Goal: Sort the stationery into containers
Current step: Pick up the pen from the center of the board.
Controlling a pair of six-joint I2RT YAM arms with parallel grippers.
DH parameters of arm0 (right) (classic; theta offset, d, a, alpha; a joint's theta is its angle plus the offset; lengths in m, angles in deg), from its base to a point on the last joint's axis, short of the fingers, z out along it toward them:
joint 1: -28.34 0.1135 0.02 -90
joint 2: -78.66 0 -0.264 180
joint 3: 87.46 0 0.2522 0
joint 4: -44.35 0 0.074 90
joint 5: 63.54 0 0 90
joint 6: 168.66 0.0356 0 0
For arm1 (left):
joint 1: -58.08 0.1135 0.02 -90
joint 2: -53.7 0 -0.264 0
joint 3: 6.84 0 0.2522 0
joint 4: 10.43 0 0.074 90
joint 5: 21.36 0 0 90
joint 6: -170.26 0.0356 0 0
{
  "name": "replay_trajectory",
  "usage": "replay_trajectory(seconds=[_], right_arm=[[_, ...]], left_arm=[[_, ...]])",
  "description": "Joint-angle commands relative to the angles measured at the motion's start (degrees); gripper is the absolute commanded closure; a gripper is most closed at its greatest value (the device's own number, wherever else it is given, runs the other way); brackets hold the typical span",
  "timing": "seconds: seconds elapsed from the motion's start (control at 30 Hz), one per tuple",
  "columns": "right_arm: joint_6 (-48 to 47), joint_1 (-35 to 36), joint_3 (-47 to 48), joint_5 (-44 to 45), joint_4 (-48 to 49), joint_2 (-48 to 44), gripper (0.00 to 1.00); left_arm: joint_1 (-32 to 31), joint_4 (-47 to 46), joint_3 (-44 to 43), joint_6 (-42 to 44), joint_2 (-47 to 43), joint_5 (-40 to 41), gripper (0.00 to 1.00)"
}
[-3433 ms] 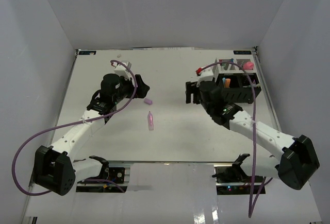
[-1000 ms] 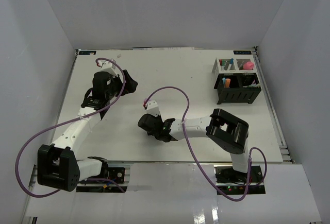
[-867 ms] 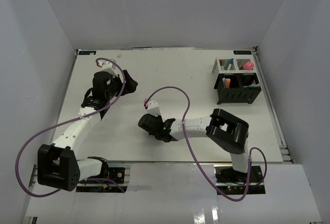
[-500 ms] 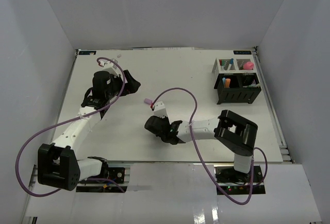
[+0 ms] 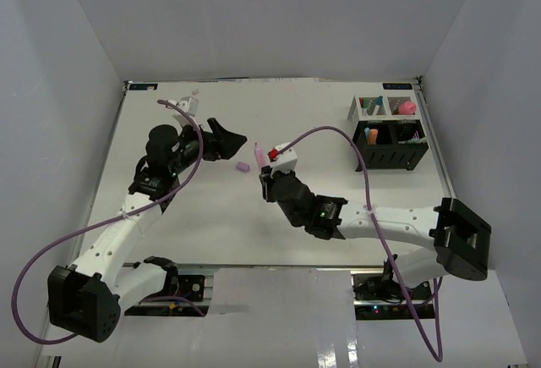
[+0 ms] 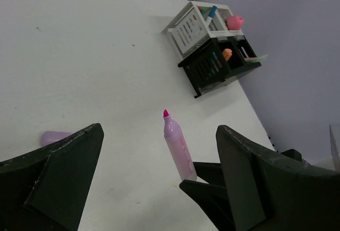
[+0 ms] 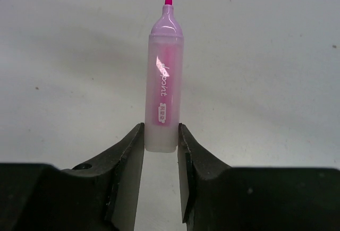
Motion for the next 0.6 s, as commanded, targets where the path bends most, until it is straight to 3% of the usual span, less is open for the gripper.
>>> replay_trajectory(seconds=[0.0,0.33,0.57], right_arm=[[-6.6,-0.1,-1.8,2.4,13.0,-3.1,0.92],[-11.6,0.0,-2.1,1.6,23.2,-5.0,0.92],[-12.1,0.1,-3.5,1.2,26.6,-6.1,0.92]], left_arm=[[-5.8,-4.4,1.6,-1.9,-2.1,3.1,0.02],[-14.4,-13.0,3.0,-5.0,0.2,12.2,0.02],[-17.4,-15.6,2.4,-5.9,2.4,14.4,0.12]])
